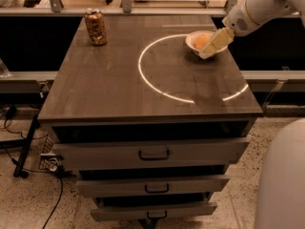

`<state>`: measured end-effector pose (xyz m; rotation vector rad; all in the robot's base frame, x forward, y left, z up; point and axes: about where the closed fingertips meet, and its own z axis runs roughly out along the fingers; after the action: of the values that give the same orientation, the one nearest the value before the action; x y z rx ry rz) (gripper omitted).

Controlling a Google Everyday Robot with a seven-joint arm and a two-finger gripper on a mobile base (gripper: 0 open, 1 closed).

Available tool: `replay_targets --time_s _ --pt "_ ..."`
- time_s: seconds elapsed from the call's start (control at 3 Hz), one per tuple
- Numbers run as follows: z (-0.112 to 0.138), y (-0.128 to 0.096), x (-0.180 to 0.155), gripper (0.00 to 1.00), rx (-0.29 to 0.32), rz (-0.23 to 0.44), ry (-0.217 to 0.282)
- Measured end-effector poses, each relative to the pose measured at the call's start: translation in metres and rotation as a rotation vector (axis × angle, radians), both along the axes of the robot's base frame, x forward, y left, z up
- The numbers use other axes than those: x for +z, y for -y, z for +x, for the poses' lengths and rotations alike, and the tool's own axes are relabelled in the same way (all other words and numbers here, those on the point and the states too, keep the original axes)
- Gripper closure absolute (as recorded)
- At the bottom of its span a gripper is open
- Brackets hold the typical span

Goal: Pick orange from paper bowl and place on counter

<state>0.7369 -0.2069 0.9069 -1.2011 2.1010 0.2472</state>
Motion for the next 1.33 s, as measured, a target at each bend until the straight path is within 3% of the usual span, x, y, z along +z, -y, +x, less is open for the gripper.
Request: replay_targets --time_s 0.33,1.33 --pt "0.028 -0.004 -0.007 0.12 -0.032 0.05 0.012" --pt "0.066 -0.001 -0.024 0.34 -0.109 0.084 0.025"
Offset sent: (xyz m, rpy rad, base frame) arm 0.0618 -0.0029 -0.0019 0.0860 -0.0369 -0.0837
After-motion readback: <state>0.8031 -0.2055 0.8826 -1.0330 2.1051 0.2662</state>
